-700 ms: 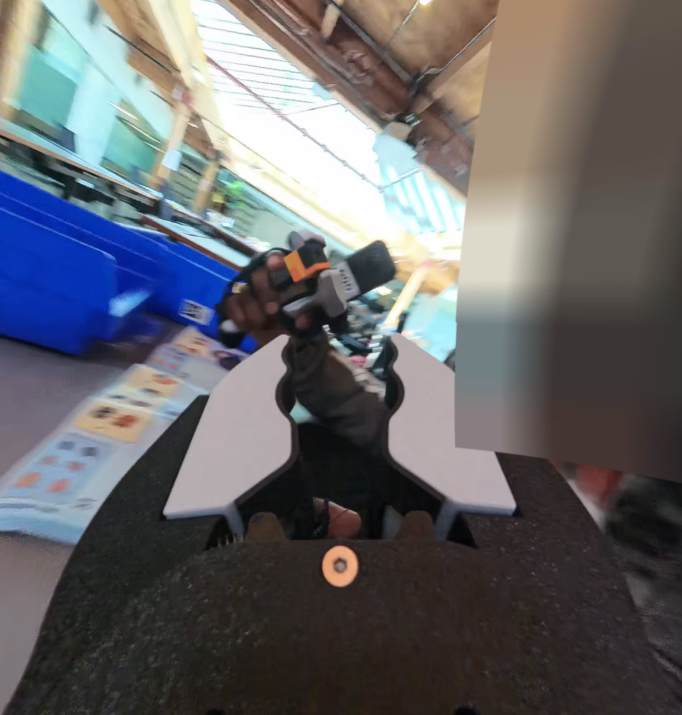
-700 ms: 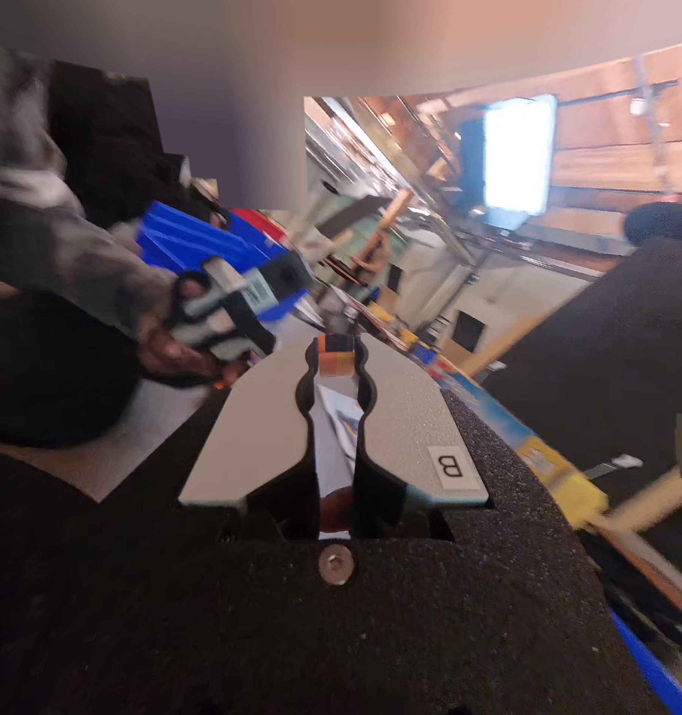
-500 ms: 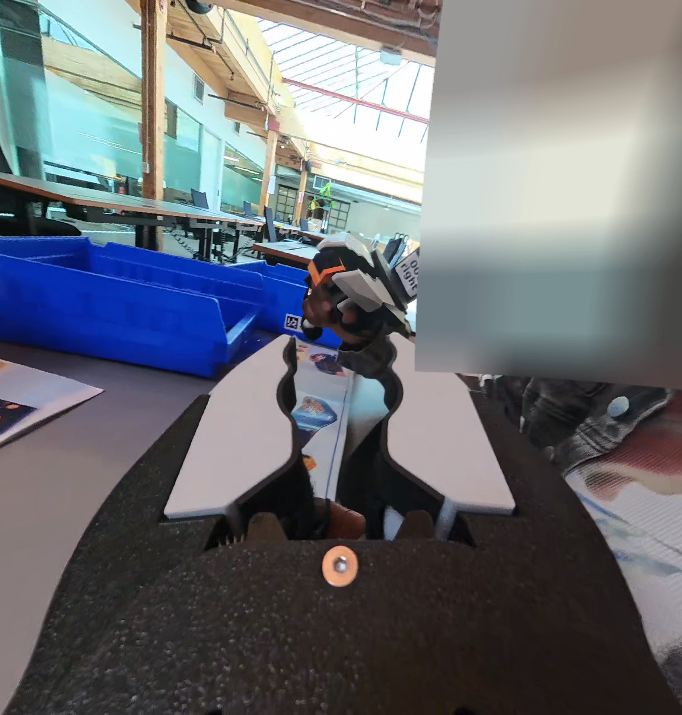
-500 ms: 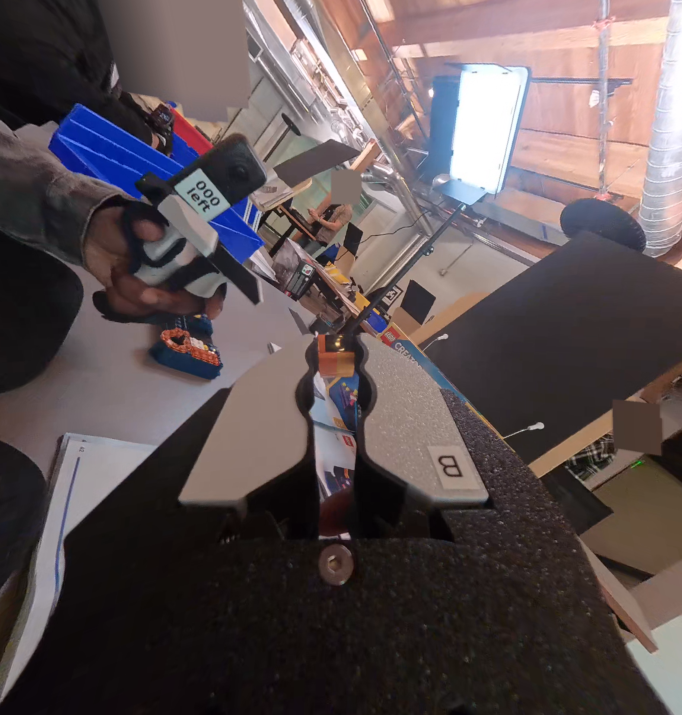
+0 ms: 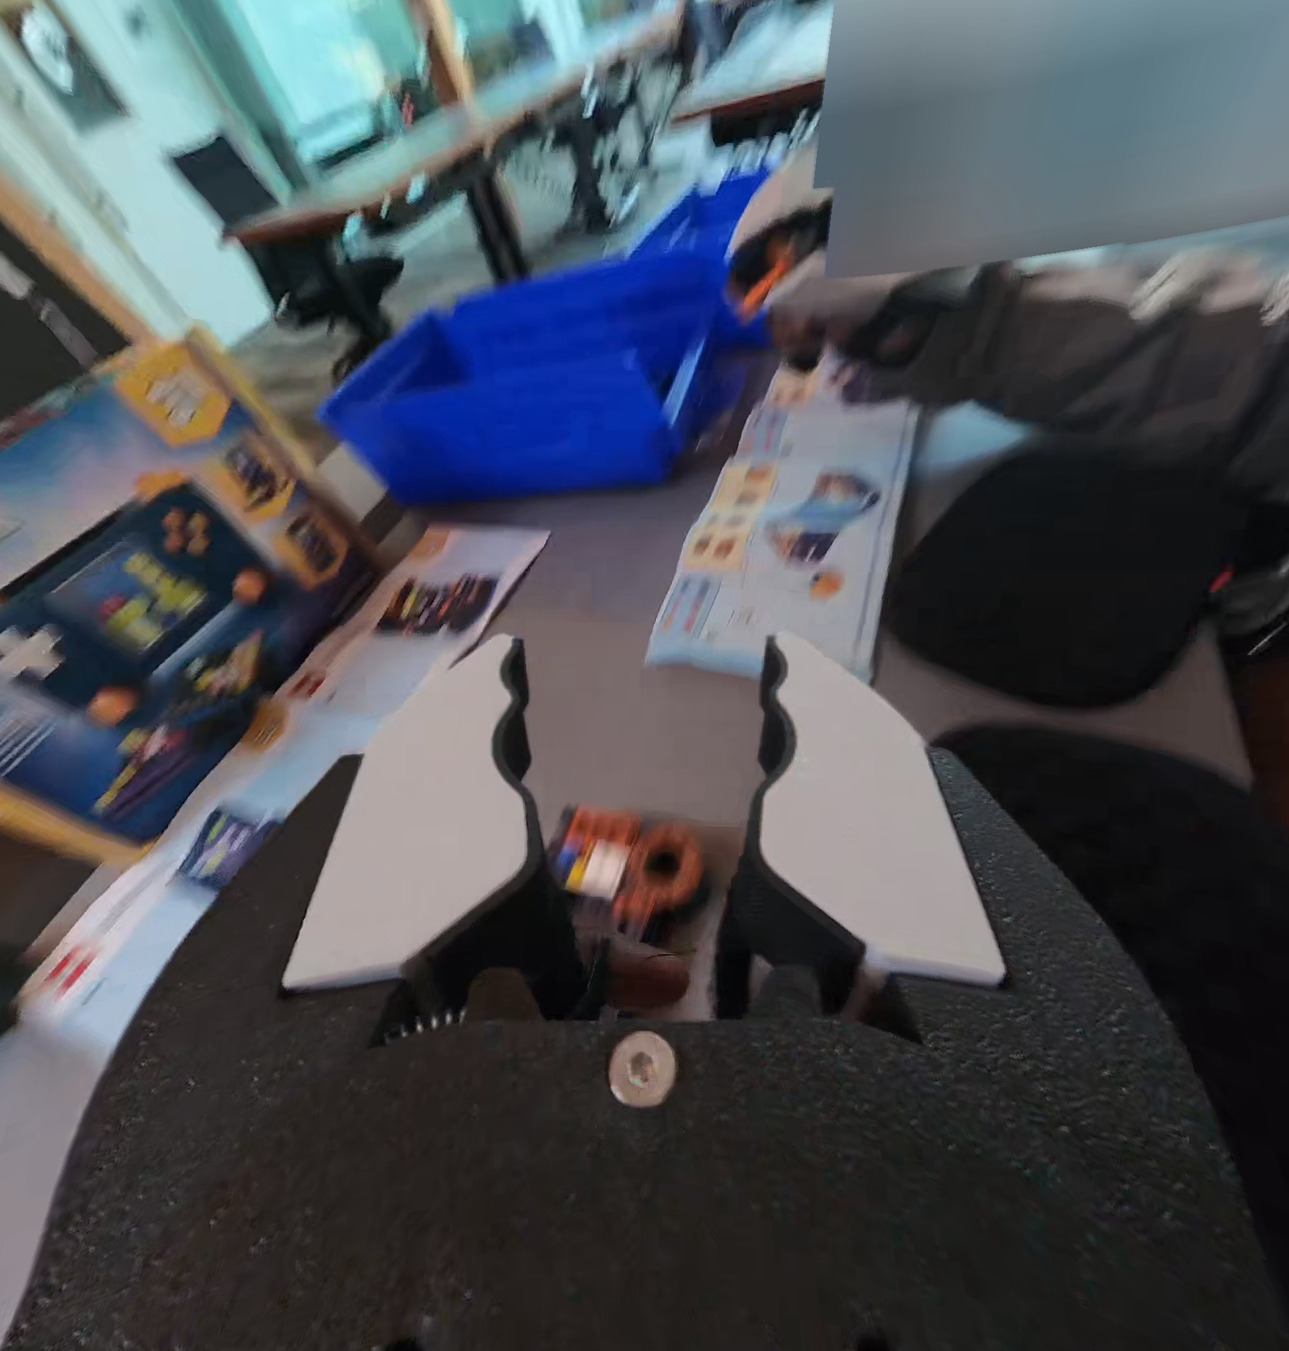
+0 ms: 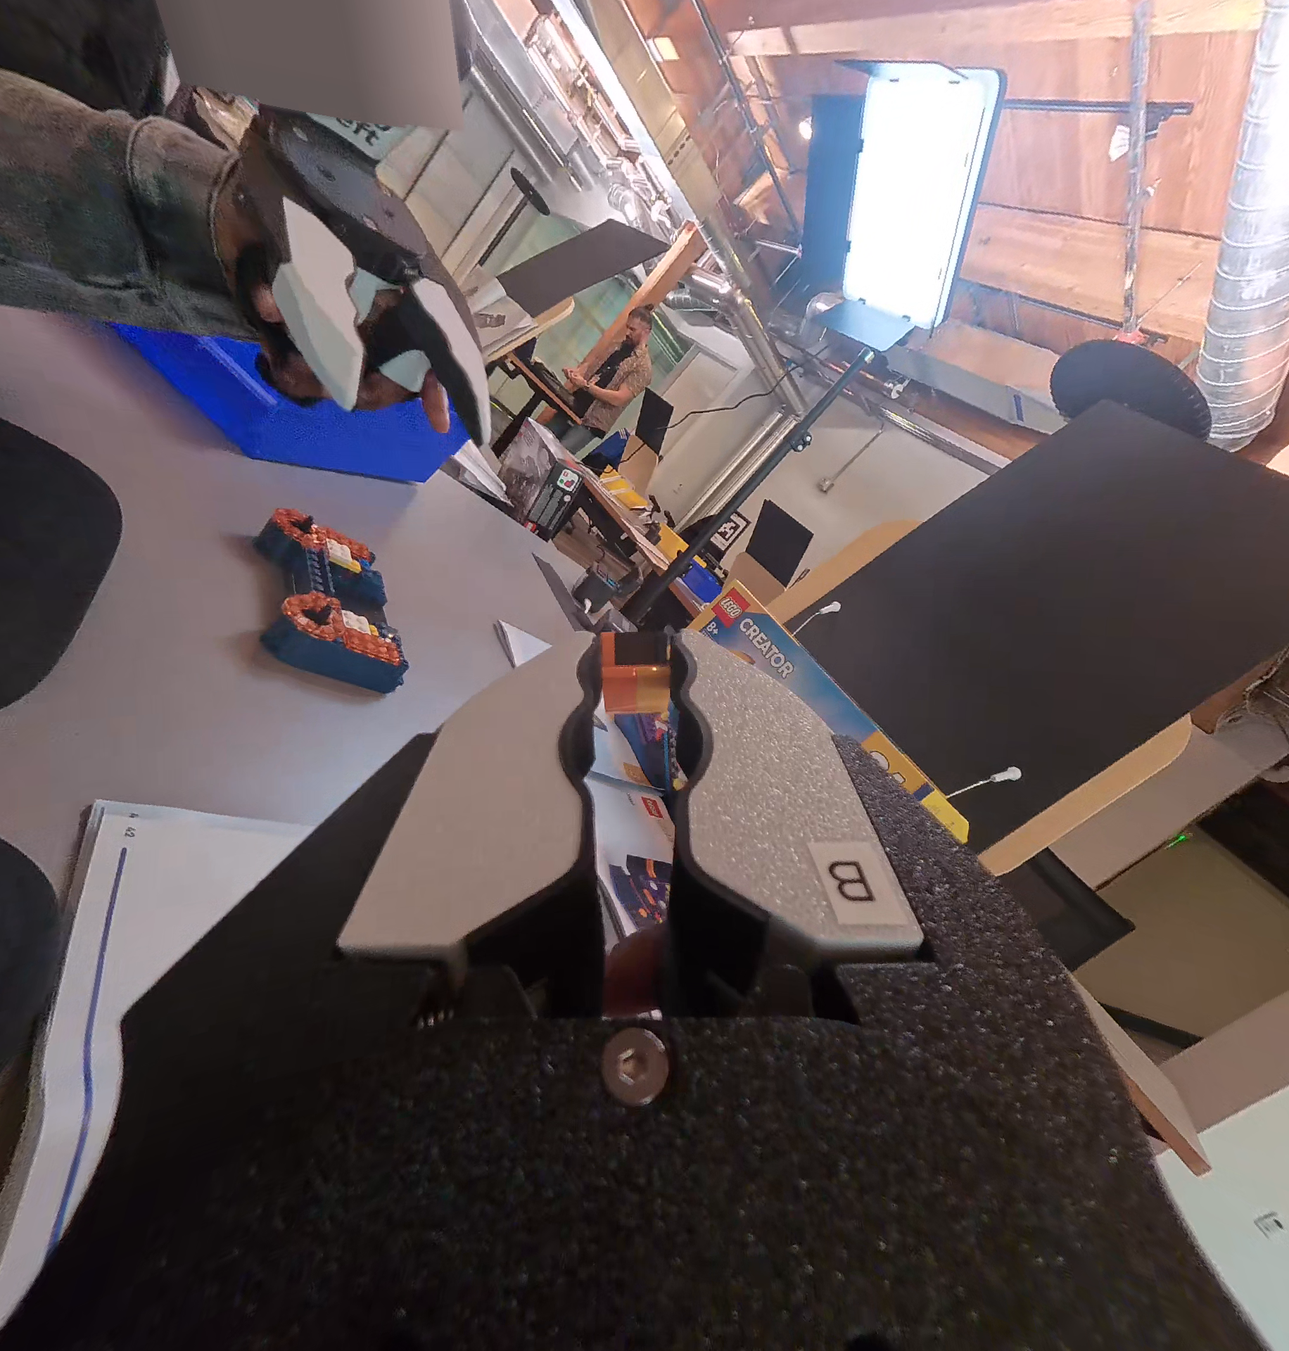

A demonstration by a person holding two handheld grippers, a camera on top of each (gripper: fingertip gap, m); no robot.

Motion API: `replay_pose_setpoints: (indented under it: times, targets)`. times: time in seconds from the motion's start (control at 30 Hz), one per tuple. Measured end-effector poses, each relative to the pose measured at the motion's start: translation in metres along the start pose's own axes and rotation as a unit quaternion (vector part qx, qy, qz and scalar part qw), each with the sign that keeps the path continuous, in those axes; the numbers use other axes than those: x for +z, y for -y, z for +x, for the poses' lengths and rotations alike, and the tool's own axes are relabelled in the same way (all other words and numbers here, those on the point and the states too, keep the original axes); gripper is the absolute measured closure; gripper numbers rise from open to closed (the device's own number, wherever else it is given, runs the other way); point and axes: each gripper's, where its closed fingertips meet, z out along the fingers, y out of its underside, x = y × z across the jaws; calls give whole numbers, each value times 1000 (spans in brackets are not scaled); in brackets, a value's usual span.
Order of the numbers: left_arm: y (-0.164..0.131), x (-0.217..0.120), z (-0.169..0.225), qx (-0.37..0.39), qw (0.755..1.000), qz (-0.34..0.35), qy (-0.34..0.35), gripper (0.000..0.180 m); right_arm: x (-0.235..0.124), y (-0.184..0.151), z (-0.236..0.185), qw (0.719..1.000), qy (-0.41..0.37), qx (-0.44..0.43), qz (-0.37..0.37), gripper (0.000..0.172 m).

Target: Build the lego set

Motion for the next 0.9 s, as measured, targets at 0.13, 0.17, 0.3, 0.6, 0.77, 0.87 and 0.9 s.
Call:
replay_pose_setpoints:
  times: [0.13, 0.17, 0.3, 0.6, 0.77, 0.87, 0.9]
  targets:
    - [-74, -37, -21, -23, 982, -185, 38, 101, 7, 2, -13, 1000, 22, -6, -2, 155]
    - [-91, -42, -20, -29, 974, -221, 33, 97, 9, 2, -17, 1000, 30, -8, -3, 155]
    - [-142, -59, -23, -20, 947, -321, 19, 87, 15, 4, -30, 999, 50, 0, 2, 155]
    - [-173, -55, -41, -38, 928, -370, 15, 86, 15, 5, -29, 999, 49, 16, 9, 155]
    - [-181, -54, -36, -29, 925, -378, 5, 90, 12, 6, -27, 999, 45, 17, 11, 155]
    - [-181, -53, -34, -28, 928, -371, -5, 93, 12, 6, -27, 999, 46, 16, 12, 155]
    - [-181, -52, -33, -28, 929, -369, -8, 93, 12, 7, -27, 999, 46, 16, 12, 155]
